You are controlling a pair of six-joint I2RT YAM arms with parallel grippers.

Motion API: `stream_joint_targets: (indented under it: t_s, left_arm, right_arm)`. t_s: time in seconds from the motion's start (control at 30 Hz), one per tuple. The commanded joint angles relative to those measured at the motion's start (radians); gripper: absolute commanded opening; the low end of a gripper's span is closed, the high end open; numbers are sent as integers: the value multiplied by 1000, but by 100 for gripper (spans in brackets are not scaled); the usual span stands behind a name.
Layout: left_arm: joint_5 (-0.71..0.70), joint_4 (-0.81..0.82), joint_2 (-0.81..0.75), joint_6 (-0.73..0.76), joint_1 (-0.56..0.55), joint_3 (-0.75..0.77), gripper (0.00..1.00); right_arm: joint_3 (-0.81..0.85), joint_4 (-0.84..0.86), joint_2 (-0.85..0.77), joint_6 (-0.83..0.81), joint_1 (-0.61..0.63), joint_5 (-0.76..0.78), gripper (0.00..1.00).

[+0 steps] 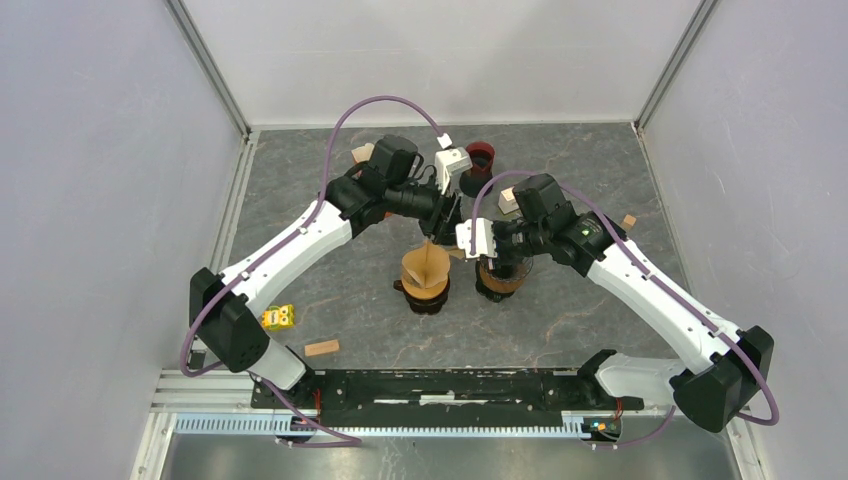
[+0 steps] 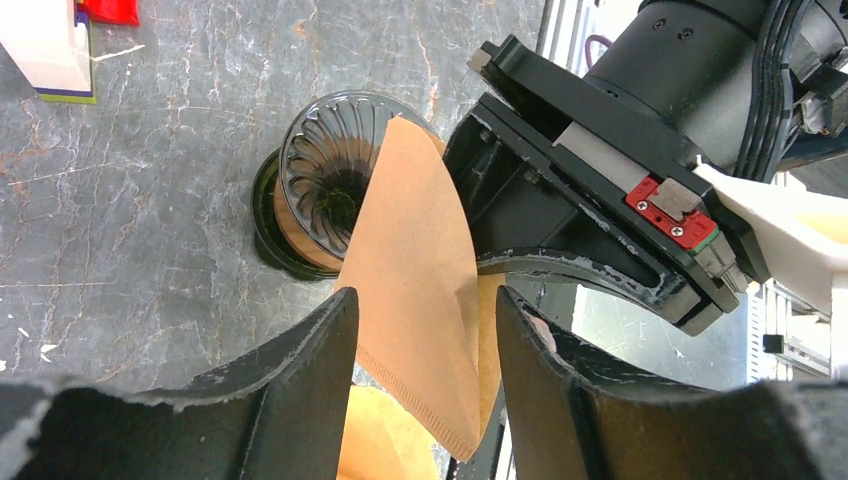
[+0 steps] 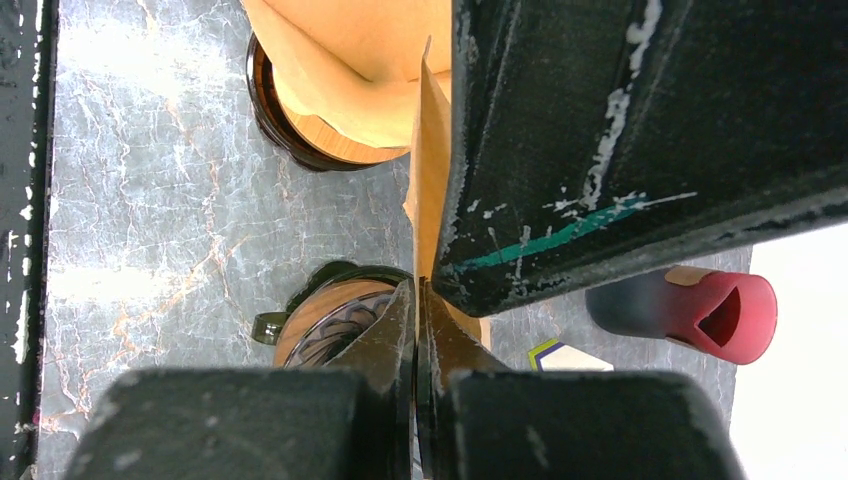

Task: Place the coffee filter in the dripper
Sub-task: Place the coffee filter in the coffee dripper.

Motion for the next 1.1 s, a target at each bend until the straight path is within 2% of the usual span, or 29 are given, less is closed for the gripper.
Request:
stream_joint_targets:
  t_s: [0.0, 0.4, 0.77, 1.07]
  left_arm:
    - [-14, 27, -4, 19, -13, 3, 60]
    - [-39, 27, 12, 37, -27, -6, 60]
    - [-63, 28, 13, 60, -29, -17, 45]
    - [-24, 27, 35, 48, -42, 0, 52]
  right_arm:
    - [44, -2, -10, 9, 4, -29, 0]
    - [39, 2, -21, 13, 3, -30, 0]
    - [32, -1, -36, 7, 3, -39, 0]
    - [40, -7, -32, 6, 3, -44, 0]
